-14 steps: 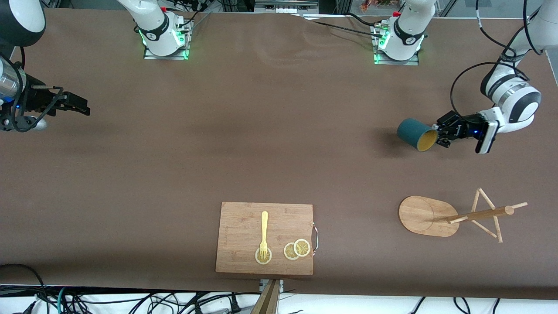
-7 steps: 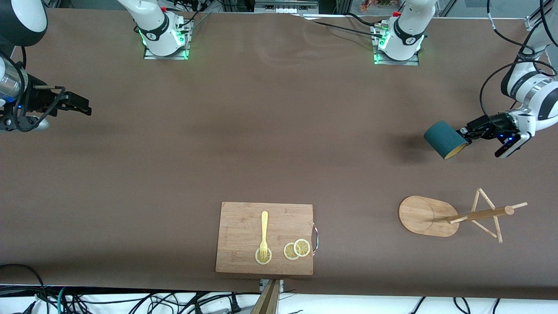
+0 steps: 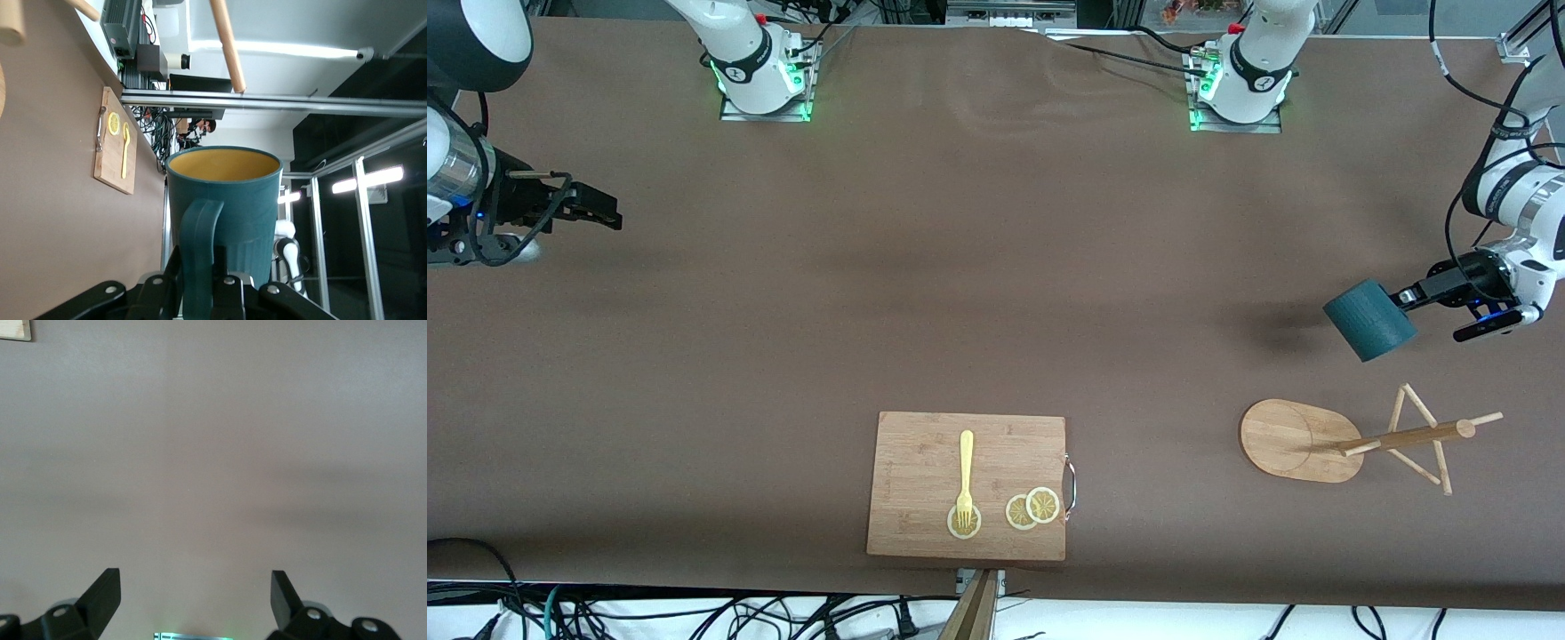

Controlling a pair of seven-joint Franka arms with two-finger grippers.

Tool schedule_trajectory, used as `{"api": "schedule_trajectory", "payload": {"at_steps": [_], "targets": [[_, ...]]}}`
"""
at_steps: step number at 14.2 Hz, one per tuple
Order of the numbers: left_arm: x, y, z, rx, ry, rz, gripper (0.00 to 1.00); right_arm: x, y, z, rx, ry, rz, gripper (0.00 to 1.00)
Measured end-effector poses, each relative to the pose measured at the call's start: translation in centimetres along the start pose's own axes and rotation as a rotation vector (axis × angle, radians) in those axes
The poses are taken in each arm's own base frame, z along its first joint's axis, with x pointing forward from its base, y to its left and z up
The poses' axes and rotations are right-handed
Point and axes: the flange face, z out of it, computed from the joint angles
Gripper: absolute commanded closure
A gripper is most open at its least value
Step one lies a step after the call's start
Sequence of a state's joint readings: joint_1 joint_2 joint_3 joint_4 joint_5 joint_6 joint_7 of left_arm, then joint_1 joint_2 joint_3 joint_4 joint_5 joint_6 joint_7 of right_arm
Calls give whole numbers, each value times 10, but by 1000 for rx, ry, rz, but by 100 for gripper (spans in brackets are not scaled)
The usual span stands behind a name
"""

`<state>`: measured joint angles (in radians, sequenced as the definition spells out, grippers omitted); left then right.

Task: Pass cup and hang on rack
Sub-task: 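Carry the mug with the left gripper toward the wooden rack, then lower the mug handle onto a rack peg with the left gripper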

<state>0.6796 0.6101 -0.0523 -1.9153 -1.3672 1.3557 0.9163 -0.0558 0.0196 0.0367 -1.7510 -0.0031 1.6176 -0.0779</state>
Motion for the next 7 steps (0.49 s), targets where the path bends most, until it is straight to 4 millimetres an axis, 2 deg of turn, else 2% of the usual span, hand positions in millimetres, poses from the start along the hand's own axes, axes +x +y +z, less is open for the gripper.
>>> {"api": "schedule_trajectory", "payload": {"at_steps": [7], "targets": [[24, 3, 10, -49, 18, -112, 100, 0, 0, 0, 0, -2, -1, 1]]}}
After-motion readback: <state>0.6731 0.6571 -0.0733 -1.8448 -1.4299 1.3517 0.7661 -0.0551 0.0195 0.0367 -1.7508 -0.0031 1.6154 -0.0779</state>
